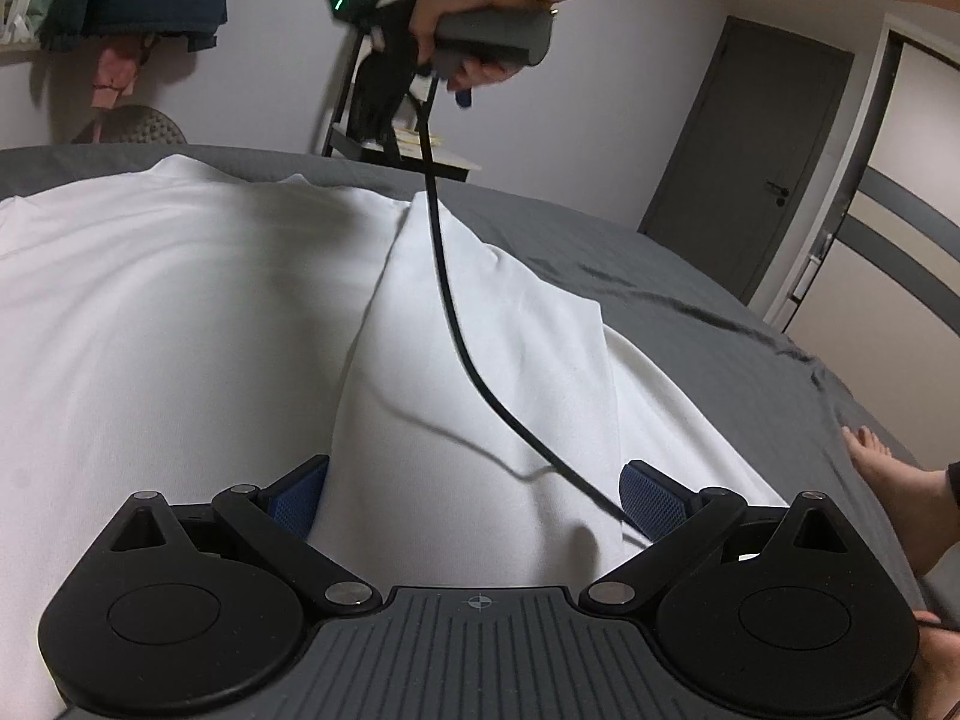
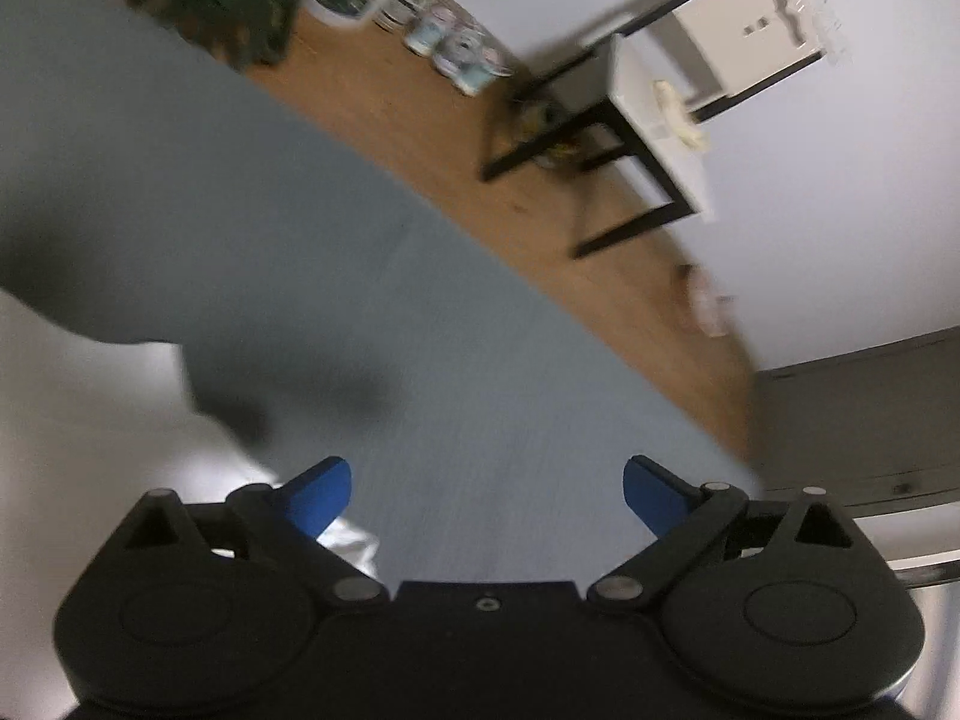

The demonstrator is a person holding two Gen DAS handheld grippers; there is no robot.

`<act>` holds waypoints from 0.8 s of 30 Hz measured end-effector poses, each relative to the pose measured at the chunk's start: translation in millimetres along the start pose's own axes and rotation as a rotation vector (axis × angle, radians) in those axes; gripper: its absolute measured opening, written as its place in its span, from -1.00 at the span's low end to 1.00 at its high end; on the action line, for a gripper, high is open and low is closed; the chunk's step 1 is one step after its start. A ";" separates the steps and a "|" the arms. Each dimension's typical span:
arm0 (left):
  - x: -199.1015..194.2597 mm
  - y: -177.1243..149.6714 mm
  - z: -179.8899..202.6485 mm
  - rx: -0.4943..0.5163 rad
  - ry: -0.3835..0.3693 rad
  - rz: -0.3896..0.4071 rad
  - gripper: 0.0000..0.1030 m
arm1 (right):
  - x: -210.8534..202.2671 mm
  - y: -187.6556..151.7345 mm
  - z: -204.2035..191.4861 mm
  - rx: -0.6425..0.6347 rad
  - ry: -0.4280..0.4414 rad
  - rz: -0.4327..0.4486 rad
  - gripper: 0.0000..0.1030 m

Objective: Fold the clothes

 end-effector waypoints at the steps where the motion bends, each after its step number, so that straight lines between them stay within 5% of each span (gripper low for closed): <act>1: -0.4 1.0 -0.6 -0.003 0.002 -0.002 0.95 | -4.3 -6.2 4.9 0.012 0.056 0.006 0.90; 4: -1.4 3.8 -2.5 -0.011 0.007 -0.007 0.95 | -5.4 -39.6 16.7 -0.001 0.194 0.038 0.84; 7: -6.0 6.8 -9.1 -0.059 0.019 0.002 0.95 | 5.3 -76.3 36.1 0.058 0.316 0.078 0.53; 9: -10.6 8.2 -16.0 -0.098 0.036 0.019 0.95 | 14.7 -107.2 58.0 0.201 0.442 0.101 0.32; 12: -14.3 10.1 -24.2 -0.133 0.056 0.039 0.95 | 25.9 -157.4 94.0 0.364 0.588 0.153 0.31; 17: -11.6 10.3 -25.5 -0.132 0.074 0.036 0.95 | 16.2 -249.0 105.0 0.453 0.755 0.166 0.01; 22: -8.9 10.6 -26.7 -0.130 0.092 0.034 0.95 | 15.4 -281.4 87.0 0.462 0.814 0.215 -0.05; 23: -8.4 10.6 -27.0 -0.130 0.096 0.033 0.95 | 16.4 -281.8 85.2 0.479 0.825 0.230 -0.15; 24: -7.9 10.7 -27.2 -0.130 0.100 0.033 0.95 | 16.6 -281.7 82.9 0.494 0.835 0.244 -0.49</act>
Point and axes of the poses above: each gripper's, at about its wrist camera, not at the fingertips, and x roughly the way its jaws point, z to its right, y to its top, the point moved 3 cm from there along x, roughly the way its jaws point, and after that the axes turned 3 degrees about z, right-handed, at the moved point
